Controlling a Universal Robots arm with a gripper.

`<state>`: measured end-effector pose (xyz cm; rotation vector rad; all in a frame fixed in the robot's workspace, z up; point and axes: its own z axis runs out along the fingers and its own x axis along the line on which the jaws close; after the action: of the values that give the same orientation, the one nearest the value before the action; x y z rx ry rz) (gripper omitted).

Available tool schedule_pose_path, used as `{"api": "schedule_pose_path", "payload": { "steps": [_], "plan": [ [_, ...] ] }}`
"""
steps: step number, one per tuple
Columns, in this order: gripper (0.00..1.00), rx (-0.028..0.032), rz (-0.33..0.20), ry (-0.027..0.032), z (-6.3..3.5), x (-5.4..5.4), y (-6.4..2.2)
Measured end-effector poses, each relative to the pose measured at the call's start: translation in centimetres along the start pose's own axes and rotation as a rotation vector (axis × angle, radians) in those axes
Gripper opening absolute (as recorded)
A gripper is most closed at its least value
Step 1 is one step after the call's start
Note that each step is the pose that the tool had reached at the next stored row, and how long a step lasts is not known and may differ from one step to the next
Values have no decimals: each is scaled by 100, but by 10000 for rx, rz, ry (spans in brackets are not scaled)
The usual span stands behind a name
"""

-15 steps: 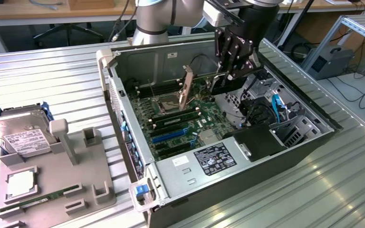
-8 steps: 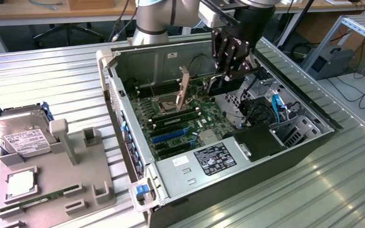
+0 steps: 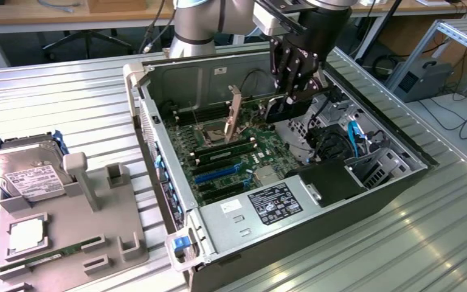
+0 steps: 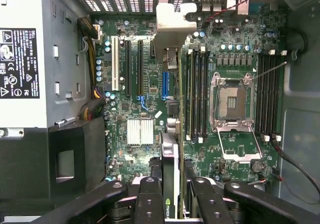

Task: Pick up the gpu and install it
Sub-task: 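Insert the gpu into the slot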

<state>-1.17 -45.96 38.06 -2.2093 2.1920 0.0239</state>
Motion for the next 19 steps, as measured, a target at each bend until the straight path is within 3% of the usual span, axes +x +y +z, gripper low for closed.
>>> {"api": "schedule_pose_path", "payload": {
  "steps": [7,14,19],
  "plan": [
    [27,0,0,0,0,0,0],
    [27,-1,1,3,60,2,2],
    [27,14,0,0,68,2,80]
  ]
}}
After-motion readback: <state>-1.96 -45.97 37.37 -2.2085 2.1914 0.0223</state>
